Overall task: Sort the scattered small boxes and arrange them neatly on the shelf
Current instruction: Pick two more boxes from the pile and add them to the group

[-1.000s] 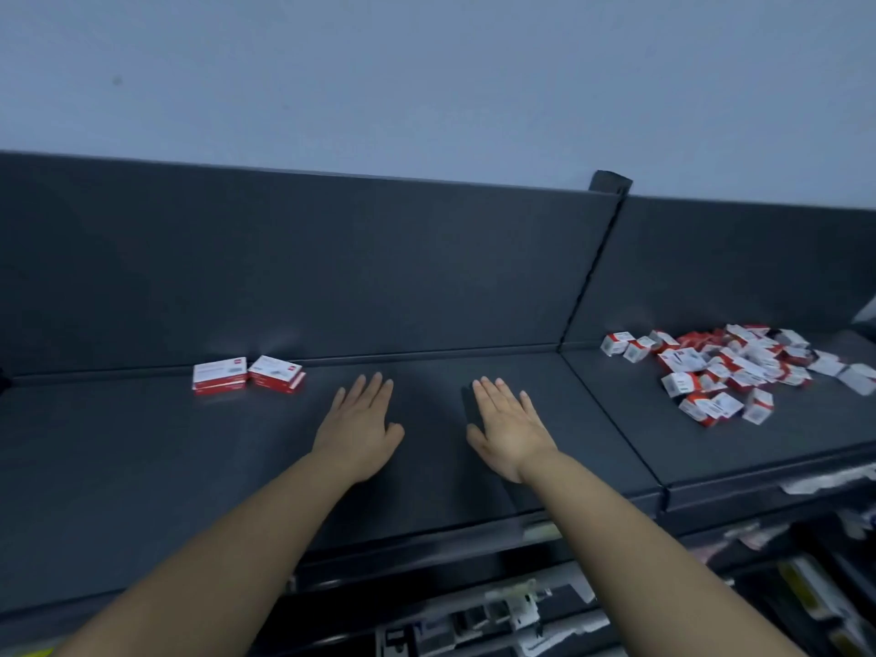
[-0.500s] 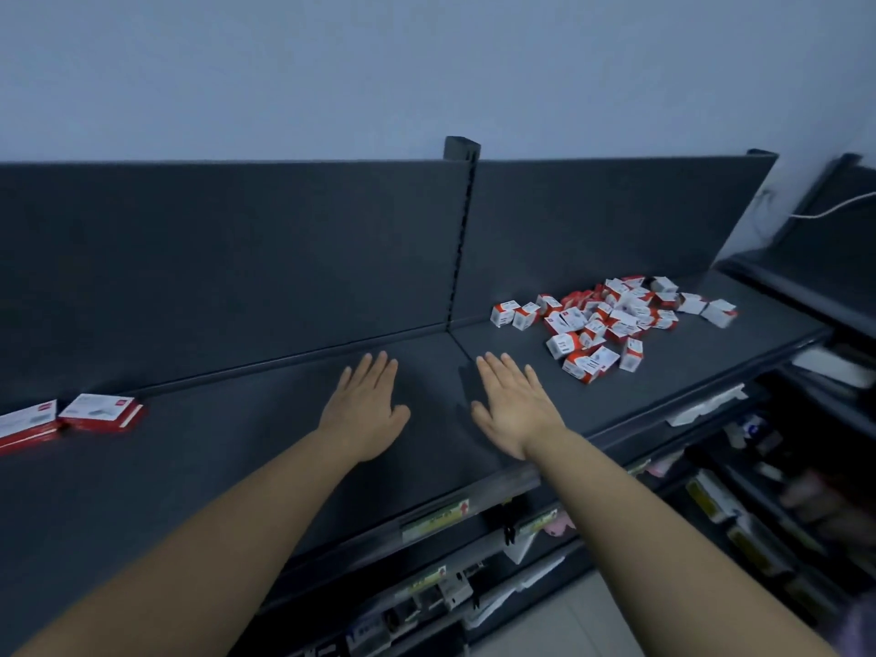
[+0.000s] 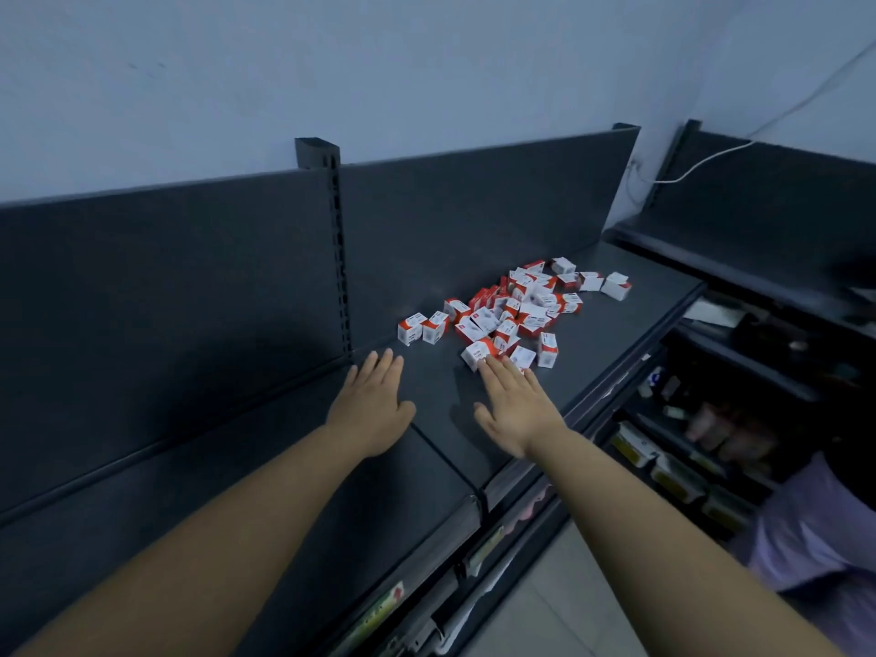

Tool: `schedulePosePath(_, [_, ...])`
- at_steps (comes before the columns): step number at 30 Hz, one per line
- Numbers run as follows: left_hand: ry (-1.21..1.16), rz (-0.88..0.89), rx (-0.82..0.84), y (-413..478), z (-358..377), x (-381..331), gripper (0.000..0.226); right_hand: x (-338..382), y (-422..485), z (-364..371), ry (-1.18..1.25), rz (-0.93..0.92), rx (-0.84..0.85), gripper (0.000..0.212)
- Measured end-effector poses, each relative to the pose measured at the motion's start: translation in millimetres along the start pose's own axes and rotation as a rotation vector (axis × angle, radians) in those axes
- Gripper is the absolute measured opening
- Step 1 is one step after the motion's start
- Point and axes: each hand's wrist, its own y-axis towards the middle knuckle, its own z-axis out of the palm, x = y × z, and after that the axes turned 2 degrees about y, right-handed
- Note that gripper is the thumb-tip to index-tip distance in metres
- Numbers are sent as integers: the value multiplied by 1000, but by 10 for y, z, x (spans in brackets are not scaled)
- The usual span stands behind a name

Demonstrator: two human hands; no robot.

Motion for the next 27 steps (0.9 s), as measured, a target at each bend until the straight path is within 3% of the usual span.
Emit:
schedulePosePath(10, [29, 21, 43, 602, 191, -328, 70, -662, 300, 13, 16, 55, 37, 65])
schedulePosePath(27, [-31, -148, -14, 1437, 444, -1545, 63, -2195, 1047, -264, -13, -294, 135, 69])
